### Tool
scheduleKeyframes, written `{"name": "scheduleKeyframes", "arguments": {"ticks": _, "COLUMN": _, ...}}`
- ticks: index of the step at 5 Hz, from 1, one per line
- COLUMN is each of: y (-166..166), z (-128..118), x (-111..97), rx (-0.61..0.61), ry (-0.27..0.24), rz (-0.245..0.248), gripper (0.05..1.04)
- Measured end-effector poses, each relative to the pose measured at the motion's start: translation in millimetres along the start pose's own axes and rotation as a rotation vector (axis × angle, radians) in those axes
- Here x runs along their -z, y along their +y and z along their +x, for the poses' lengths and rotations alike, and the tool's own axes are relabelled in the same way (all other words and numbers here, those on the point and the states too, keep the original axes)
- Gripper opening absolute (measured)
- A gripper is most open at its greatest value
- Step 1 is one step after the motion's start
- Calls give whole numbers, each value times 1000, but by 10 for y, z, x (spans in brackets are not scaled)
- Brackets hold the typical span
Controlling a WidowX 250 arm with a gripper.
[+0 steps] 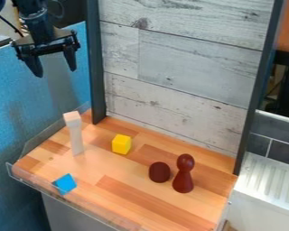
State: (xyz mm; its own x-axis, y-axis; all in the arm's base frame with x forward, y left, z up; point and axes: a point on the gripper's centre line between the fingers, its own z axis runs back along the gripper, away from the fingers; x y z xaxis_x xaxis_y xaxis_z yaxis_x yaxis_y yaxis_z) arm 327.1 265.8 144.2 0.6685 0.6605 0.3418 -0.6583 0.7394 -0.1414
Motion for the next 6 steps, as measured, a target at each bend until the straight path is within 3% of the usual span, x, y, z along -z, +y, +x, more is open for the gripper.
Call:
{"name": "scheduleKeyframes", "arguments": {"ticks": 2, "y": 58, "z": -94, "x": 329, "rx": -46, "ry": 72, "rz": 18, "gripper": 1001}}
{"name": "scheduleKeyframes", "arguments": {"ticks": 3, "y": 75, "z": -114, "x": 501, "rx": -69, "ry": 82, "rz": 52, "gripper": 1001}}
{"name": "scheduleKeyframes", "arguments": {"ticks": 4, "y": 52, "z": -124, "x": 635, "rx": -70, "ry": 10, "rz": 157, "gripper": 1000}}
{"name": "scheduleKeyframes", "arguments": {"ticks": 5, "y": 40, "z": -119, "x": 662, "rx": -67, "ry": -20, "rz": 207, "gripper": 1001}}
{"name": "scheduleKeyframes", "arguments": {"ticks": 6, "y": 59, "z": -129, "x": 689, "rx": -85, "ry": -21, "rz": 227, "gripper": 1000}}
